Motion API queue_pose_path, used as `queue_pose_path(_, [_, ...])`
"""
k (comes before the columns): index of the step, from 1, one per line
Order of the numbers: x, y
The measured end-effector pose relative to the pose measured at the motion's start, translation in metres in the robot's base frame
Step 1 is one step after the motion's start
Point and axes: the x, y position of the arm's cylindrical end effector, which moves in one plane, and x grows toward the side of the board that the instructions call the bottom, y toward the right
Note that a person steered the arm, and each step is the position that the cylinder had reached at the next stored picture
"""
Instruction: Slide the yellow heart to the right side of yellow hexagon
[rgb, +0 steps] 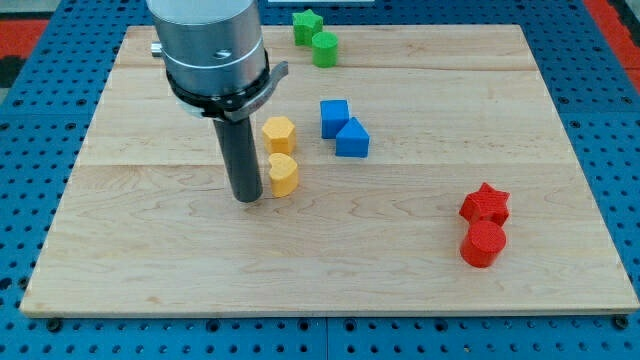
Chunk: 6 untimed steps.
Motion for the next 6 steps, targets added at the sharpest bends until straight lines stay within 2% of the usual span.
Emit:
queue_pose_path(2, [-0.010,0.082])
queue_pose_path(3, [-0.035,0.087])
queue_pose_path(4, [-0.005,0.085])
queue_pose_path(6, [-0.067,0.032])
